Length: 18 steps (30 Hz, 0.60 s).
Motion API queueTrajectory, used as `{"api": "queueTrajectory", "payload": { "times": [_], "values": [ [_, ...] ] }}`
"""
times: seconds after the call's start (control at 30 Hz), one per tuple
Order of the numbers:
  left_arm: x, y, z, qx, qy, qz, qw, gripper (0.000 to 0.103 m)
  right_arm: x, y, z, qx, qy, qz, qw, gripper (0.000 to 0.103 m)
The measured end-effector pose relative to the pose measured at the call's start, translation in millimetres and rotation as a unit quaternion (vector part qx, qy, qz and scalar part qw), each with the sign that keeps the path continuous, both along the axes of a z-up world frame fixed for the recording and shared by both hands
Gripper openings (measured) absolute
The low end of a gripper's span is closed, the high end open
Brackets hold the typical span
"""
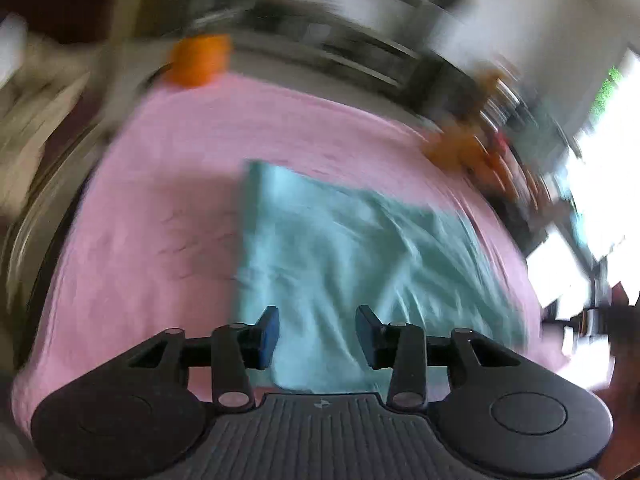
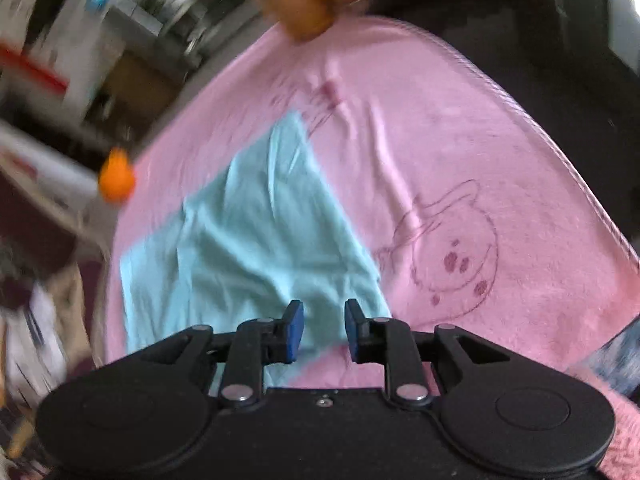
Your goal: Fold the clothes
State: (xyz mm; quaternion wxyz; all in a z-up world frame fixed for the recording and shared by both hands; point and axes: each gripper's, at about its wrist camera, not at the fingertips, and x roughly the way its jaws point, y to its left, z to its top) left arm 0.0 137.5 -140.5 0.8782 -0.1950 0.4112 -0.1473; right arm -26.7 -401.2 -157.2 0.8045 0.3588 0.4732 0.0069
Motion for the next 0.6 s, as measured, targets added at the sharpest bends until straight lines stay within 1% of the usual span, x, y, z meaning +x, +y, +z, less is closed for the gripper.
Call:
{"api": "queueTrajectory", "payload": {
  "times": [0.03,0.07,0.2,0.27,0.33,0.43,0.47,0.57,0.6],
  "values": [
    [1,5,-3,-0.014,0.016,0.015,0.9997,0.041,0,1,0,-0.002,0.000,-0.007,1.000,0.028],
    [2,7,-7,-0.018,0.030,0.022,0.9992,0.041,1,2,0,-0.007,0.000,-0.013,1.000,0.029],
    [4,5,-20,0.005,0.079,0.033,0.9963,0.041,3,7,-3,-0.026,0.016,-0.022,0.999,0.031],
    [4,7,-26,-0.012,0.098,0.037,0.9945,0.041,5,2,-6,-0.033,0.026,-0.037,0.998,0.034],
    [3,10,-28,-0.024,0.107,0.037,0.9933,0.041,8,-2,-13,-0.024,0.037,-0.050,0.998,0.037],
    [2,10,-33,-0.022,0.118,0.038,0.9921,0.041,9,-3,-19,-0.025,0.053,-0.054,0.997,0.037],
    [3,10,-35,-0.023,0.122,0.038,0.9915,0.040,9,-3,-20,-0.027,0.057,-0.054,0.997,0.037],
    [8,2,-43,-0.027,0.131,0.033,0.9905,0.037,16,2,-24,-0.049,0.068,-0.050,0.995,0.036],
    [8,0,-43,-0.025,0.131,0.028,0.9907,0.033,19,4,-26,-0.061,0.073,-0.047,0.994,0.036]
  ]
}}
